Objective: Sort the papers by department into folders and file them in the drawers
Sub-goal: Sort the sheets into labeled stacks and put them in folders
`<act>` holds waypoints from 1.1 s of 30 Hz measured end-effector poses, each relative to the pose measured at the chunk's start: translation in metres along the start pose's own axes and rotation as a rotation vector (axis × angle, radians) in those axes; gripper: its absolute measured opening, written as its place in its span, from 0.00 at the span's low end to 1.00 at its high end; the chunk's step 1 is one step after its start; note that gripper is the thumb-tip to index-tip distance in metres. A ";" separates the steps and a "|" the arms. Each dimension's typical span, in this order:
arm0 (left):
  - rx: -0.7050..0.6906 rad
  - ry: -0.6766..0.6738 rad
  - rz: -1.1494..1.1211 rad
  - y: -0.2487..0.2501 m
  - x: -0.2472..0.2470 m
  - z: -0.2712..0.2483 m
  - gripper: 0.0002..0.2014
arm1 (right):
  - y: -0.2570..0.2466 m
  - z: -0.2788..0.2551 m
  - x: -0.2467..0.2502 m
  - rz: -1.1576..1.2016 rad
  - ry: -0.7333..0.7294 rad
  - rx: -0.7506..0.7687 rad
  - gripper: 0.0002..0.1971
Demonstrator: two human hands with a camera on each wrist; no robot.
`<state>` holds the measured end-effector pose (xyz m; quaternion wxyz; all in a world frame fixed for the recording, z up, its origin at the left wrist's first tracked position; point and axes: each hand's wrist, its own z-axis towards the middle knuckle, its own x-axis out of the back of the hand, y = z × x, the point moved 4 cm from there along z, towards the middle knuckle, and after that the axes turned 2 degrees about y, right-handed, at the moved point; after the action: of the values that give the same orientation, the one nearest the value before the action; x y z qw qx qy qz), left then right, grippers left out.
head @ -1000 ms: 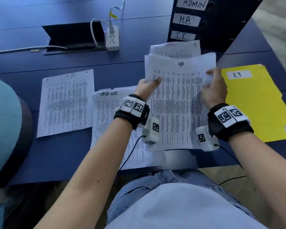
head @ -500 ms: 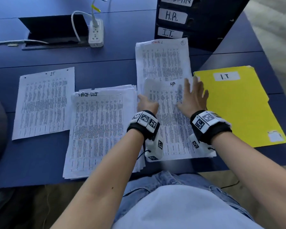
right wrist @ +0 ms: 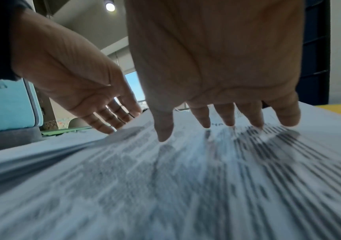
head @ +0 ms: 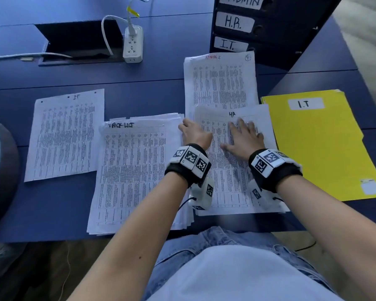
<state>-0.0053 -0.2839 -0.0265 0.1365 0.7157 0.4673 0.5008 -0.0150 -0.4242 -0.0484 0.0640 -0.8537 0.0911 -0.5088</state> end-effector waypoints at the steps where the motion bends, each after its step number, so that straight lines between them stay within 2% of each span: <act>1: -0.013 -0.008 -0.006 0.001 0.006 0.002 0.29 | -0.004 0.000 0.005 0.021 0.008 -0.005 0.38; 4: -0.068 -0.027 -0.027 0.006 0.030 0.009 0.27 | -0.024 -0.001 0.020 0.093 0.040 0.000 0.39; 8: -0.154 0.031 0.006 -0.002 0.082 0.028 0.20 | -0.074 -0.002 0.031 0.152 0.076 0.059 0.37; 14: -0.136 0.057 0.198 -0.061 0.153 0.067 0.14 | -0.152 -0.006 0.018 0.173 0.047 0.144 0.36; 17: -0.179 0.074 0.372 -0.089 0.176 0.078 0.18 | -0.181 -0.004 0.003 0.141 0.005 0.159 0.38; 22: -0.346 -0.089 0.658 -0.118 0.188 0.082 0.41 | -0.213 -0.005 -0.021 0.096 -0.028 0.169 0.49; 27: -0.479 -0.112 0.757 -0.131 0.190 0.082 0.43 | -0.223 -0.005 -0.044 -0.102 -0.022 0.160 0.64; 33: -0.576 -0.066 0.781 -0.140 0.196 0.080 0.42 | -0.244 -0.005 -0.049 -0.149 -0.056 0.158 0.70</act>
<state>-0.0006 -0.0307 -0.0408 0.1454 0.7863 0.0015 0.6005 -0.0198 -0.1760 -0.0385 0.0957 -0.8642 -0.0148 -0.4938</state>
